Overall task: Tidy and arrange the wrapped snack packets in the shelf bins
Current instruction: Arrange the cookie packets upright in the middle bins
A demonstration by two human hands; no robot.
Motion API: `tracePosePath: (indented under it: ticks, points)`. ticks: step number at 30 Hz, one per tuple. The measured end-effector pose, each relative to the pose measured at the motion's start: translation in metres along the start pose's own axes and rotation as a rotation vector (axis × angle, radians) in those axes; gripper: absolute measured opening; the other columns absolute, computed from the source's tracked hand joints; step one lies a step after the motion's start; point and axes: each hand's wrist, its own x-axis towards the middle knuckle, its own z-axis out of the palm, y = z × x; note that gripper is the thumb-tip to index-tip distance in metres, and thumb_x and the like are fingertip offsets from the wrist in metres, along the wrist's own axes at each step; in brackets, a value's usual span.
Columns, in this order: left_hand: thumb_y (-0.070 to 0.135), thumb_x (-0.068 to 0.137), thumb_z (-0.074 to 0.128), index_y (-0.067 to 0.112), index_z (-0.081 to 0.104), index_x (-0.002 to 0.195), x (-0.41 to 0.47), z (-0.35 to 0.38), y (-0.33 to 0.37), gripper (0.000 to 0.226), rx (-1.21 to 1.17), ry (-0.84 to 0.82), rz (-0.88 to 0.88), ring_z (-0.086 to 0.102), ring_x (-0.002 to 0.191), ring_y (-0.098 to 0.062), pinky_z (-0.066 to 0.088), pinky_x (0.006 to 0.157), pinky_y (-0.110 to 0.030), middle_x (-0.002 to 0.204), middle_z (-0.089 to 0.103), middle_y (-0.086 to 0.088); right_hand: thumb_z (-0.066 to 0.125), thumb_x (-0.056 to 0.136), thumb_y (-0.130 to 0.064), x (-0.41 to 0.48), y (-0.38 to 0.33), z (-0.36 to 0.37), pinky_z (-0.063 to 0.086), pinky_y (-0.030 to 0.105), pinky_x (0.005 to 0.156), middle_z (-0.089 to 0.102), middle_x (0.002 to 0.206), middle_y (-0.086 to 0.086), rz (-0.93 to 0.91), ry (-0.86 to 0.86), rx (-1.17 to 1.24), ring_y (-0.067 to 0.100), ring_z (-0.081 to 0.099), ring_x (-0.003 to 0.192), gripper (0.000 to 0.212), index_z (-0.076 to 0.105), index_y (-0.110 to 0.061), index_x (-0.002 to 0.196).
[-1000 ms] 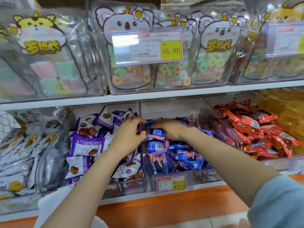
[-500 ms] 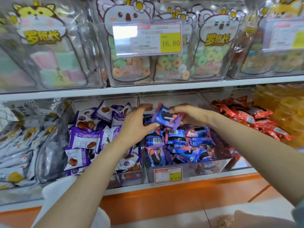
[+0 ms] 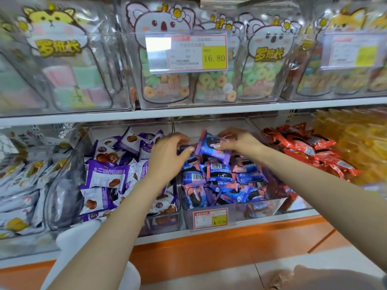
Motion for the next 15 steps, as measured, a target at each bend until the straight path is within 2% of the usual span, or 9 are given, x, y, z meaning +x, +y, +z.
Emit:
tracePosePath:
  ticks: [2,4,6,8,10,13,15]
  points:
    - [0.024,0.087,0.064,0.010,0.064,0.111,0.000,-0.008,-0.010,0.027,0.098,0.038,-0.030,0.056,0.105,-0.023,0.046,0.087,-0.036,0.111,0.064,-0.007,0.075,0.077,-0.010,0.013,-0.002,-0.003,0.041,0.012,0.053,0.057,0.073,-0.004,-0.015,0.142,-0.049,0.014,0.054,0.068,0.024,0.057,-0.013,0.092]
    - [0.025,0.087,0.063,0.010,0.062,0.113,-0.001,-0.014,-0.017,0.030,0.161,0.003,-0.059,0.053,0.110,-0.026,0.045,0.087,-0.036,0.115,0.060,-0.009,0.072,0.080,-0.006,0.028,-0.003,0.000,0.036,0.008,0.043,0.058,0.063,-0.005,-0.008,0.173,-0.046,0.012,0.054,0.057,0.026,0.055,-0.008,0.100]
    - [0.028,0.086,0.064,0.011,0.060,0.116,-0.003,-0.015,-0.022,0.034,0.201,-0.058,-0.055,0.051,0.112,-0.026,0.044,0.087,-0.034,0.118,0.057,-0.009,0.071,0.080,-0.005,0.043,-0.002,0.010,0.036,0.007,0.041,0.062,0.071,-0.001,-0.016,0.147,-0.063,0.011,0.057,0.055,0.028,0.056,-0.007,0.104]
    - [0.031,0.087,0.062,0.012,0.058,0.118,-0.005,-0.016,-0.024,0.037,0.215,-0.103,-0.047,0.050,0.113,-0.024,0.041,0.086,-0.032,0.121,0.054,-0.008,0.072,0.079,-0.004,0.057,0.000,0.026,0.038,0.007,0.042,0.059,0.082,0.001,-0.024,0.117,-0.098,0.016,0.059,0.063,0.026,0.058,-0.011,0.101]
    - [0.033,0.088,0.061,0.014,0.057,0.119,-0.006,-0.015,-0.027,0.037,0.209,-0.125,-0.046,0.049,0.114,-0.022,0.040,0.087,-0.030,0.122,0.053,-0.006,0.071,0.079,-0.005,0.072,0.004,0.043,0.041,0.007,0.050,0.061,0.092,0.001,-0.039,0.111,-0.159,0.015,0.059,0.076,0.027,0.062,-0.011,0.104]
    - [0.034,0.089,0.059,0.016,0.057,0.119,-0.006,-0.015,-0.030,0.035,0.189,-0.137,-0.044,0.052,0.109,-0.018,0.041,0.083,-0.028,0.120,0.054,-0.003,0.072,0.078,-0.005,0.089,0.012,0.062,0.046,0.021,0.073,0.065,0.108,0.009,-0.038,0.120,-0.213,0.022,0.061,0.098,0.033,0.062,-0.008,0.109]
    - [0.035,0.088,0.059,0.017,0.057,0.118,-0.006,-0.017,-0.031,0.035,0.169,-0.141,-0.042,0.055,0.101,-0.014,0.041,0.078,-0.025,0.116,0.055,0.000,0.074,0.077,-0.006,0.098,0.018,0.069,0.044,0.023,0.074,0.063,0.106,0.012,-0.018,0.171,-0.170,0.024,0.059,0.097,0.039,0.056,-0.004,0.111]
